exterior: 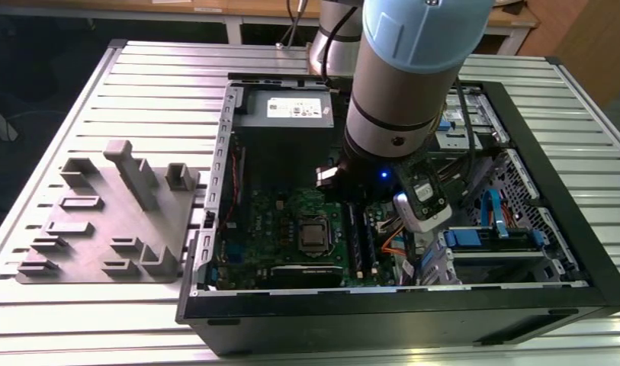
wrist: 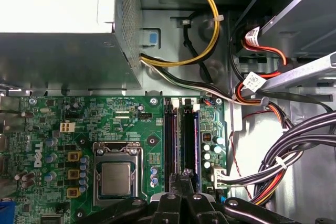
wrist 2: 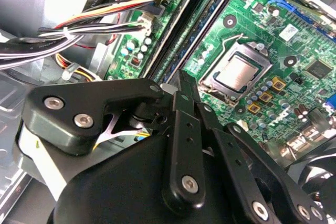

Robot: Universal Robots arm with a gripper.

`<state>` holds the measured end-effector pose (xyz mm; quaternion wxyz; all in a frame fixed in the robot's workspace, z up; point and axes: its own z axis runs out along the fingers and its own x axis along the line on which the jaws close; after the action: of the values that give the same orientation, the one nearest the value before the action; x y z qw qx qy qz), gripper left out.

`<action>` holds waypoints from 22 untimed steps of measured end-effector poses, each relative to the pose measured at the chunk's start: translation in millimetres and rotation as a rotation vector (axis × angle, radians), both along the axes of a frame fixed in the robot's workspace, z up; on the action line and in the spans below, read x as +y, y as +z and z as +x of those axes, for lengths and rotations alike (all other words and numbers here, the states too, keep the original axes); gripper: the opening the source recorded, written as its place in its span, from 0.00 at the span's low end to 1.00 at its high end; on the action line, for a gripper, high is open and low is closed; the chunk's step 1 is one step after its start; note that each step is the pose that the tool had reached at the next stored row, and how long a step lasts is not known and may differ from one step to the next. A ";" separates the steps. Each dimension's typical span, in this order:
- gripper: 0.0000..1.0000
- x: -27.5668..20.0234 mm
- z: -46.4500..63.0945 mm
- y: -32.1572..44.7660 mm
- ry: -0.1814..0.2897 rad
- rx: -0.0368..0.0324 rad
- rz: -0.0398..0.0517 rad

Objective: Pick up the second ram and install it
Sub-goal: 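Press down the second ram until it locks into place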

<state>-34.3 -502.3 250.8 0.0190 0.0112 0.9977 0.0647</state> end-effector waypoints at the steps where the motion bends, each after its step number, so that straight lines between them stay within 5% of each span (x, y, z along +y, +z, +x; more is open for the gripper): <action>1: 0.07 0.0 0.0 0.0 0.000 0.0000 -0.0002; 7: 0.07 3.9 0.0 -0.3 0.000 0.0000 0.0011; 16: 0.07 23.8 0.0 -2.1 0.000 0.0000 0.0011; 22: 0.07 26.4 0.2 -6.2 0.000 -0.0001 0.0015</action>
<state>-34.2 -475.9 244.6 0.0191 0.0113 0.9976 0.0655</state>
